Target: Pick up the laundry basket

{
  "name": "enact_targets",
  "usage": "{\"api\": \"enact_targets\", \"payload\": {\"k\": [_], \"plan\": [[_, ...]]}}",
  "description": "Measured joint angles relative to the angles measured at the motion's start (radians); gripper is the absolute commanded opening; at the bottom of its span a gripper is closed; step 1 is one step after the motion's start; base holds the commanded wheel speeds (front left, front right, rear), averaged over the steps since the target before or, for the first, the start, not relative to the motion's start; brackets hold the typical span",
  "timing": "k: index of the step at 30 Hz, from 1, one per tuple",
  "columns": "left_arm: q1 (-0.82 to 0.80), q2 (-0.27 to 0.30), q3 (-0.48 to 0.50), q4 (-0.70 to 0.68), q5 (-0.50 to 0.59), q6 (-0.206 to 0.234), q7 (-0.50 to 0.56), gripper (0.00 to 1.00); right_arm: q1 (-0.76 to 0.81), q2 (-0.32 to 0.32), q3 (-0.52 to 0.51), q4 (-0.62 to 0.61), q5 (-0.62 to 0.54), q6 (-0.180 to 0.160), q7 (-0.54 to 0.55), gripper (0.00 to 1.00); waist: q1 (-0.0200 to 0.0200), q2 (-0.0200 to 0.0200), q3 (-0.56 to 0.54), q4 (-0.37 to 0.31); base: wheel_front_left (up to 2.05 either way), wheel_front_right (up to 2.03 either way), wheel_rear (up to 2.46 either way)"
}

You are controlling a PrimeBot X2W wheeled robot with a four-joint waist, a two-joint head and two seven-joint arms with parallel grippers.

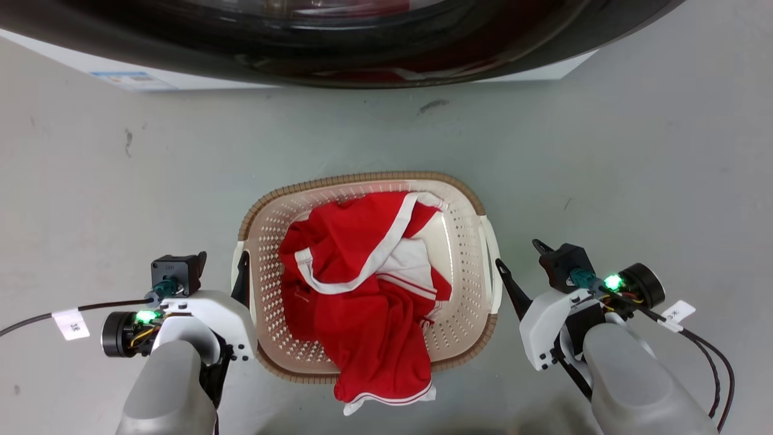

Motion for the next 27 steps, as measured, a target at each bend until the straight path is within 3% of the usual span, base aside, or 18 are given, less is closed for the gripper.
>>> {"api": "enact_targets", "payload": {"k": [27], "plan": [[-0.156,-0.021,-0.061,0.173,-0.009,-0.001,0.000,1.00,-0.158,0.001,0.110,0.210,0.127,0.000,0.000,1.00,0.0000,0.0000,0.191,0.039,0.00,0.00,0.00]]}}
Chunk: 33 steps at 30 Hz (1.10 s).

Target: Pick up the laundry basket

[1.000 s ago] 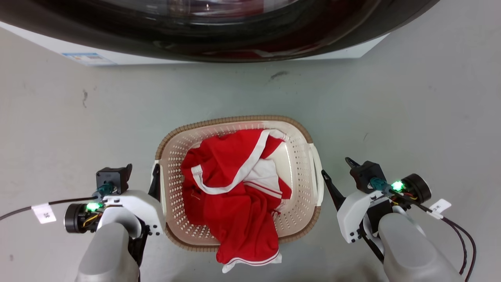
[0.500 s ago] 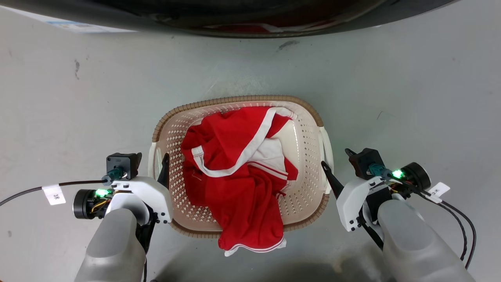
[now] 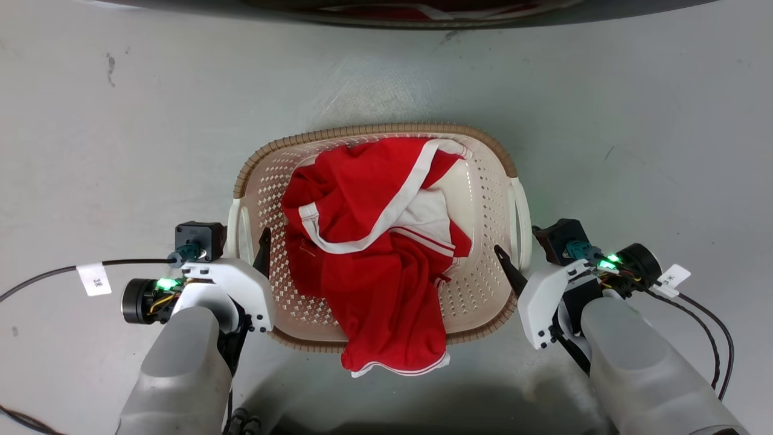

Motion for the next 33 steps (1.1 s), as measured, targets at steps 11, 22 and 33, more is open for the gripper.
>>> {"api": "enact_targets", "payload": {"k": [11,22,33], "plan": [[-0.036,-0.002,-0.037,0.039,-0.021,0.000,0.000,0.65,-0.033,0.000,0.053,0.039,0.050,0.000,0.000,0.56,-0.0001,0.0000,0.033,0.002,0.00,0.00,0.00],[-0.051,-0.012,-0.094,0.072,-0.058,-0.002,-0.001,0.00,-0.043,0.002,0.098,0.071,0.101,-0.002,0.001,0.00,0.0000,0.0000,0.012,-0.003,0.00,0.00,0.00],[-0.013,-0.014,-0.121,0.079,-0.100,-0.002,0.000,0.00,-0.004,0.000,0.172,0.076,0.187,-0.002,0.018,0.00,-0.0001,0.0000,-0.094,-0.017,0.00,0.00,0.00]]}}
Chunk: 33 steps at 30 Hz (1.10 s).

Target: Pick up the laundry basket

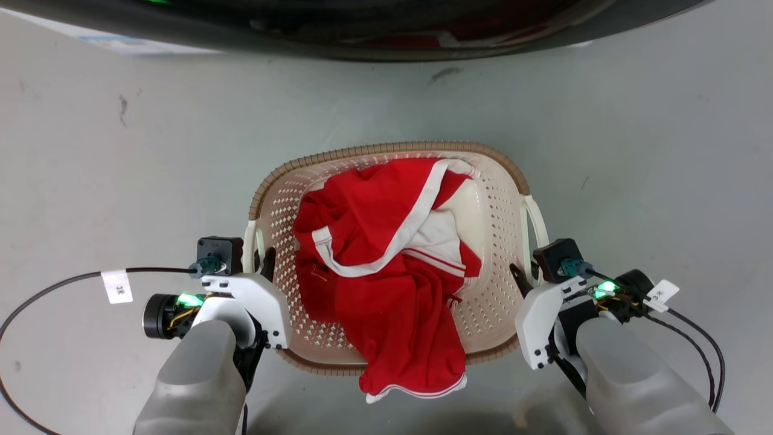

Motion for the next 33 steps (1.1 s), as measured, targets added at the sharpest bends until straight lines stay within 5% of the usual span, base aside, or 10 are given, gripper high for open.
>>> {"api": "enact_targets", "payload": {"k": [15,33], "plan": [[0.056,0.006,-0.077,0.061,-0.064,0.000,0.009,0.00,0.088,-0.002,0.117,-0.013,0.135,0.000,0.082,0.00,-0.0001,0.0000,-0.226,-0.039,0.00,0.00,0.00],[0.146,0.003,-0.226,0.075,-0.221,0.000,0.177,0.00,0.168,-0.003,0.235,0.010,0.262,-0.001,0.221,0.00,-0.0002,0.0001,-0.498,-0.083,0.00,0.00,0.00]]}}
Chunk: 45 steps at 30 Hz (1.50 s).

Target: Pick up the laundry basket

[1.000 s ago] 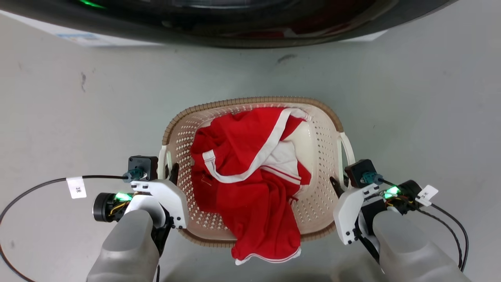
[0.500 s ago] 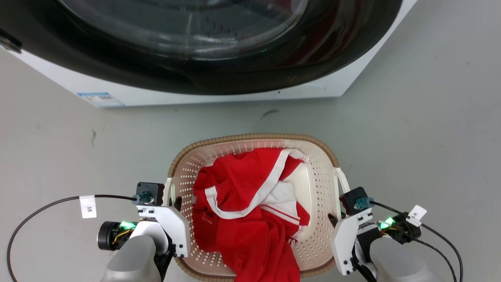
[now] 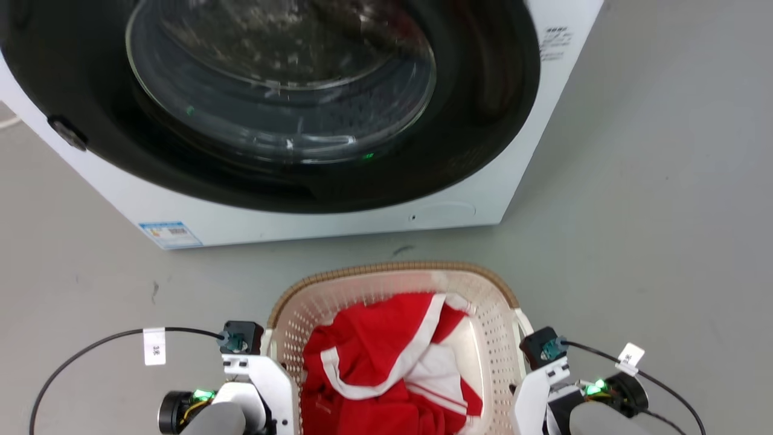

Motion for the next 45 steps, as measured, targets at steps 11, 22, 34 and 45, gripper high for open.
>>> {"api": "enact_targets", "payload": {"k": [11,22,34,45], "plan": [[0.071,0.024,-0.100,-0.047,-0.130,0.002,0.127,0.00,0.056,-0.002,0.076,-0.002,0.087,0.000,0.090,0.00,-0.0001,0.0000,-0.150,-0.023,0.00,0.00,0.00],[0.089,0.044,-0.203,-0.081,-0.223,0.002,0.218,0.00,0.076,-0.025,0.125,-0.016,0.183,0.001,0.156,0.00,0.0000,0.0000,-0.247,-0.029,0.00,0.00,0.00],[0.084,0.059,-0.291,-0.092,-0.307,0.002,0.287,0.00,0.079,-0.044,0.192,-0.036,0.263,0.001,0.220,0.00,0.0000,0.0000,-0.283,-0.014,0.00,0.00,0.00],[0.076,0.069,-0.351,-0.092,-0.371,0.002,0.309,0.00,0.069,-0.056,0.249,-0.045,0.319,0.001,0.232,0.00,0.0001,0.0000,-0.284,-0.012,0.00,0.00,0.00]]}}
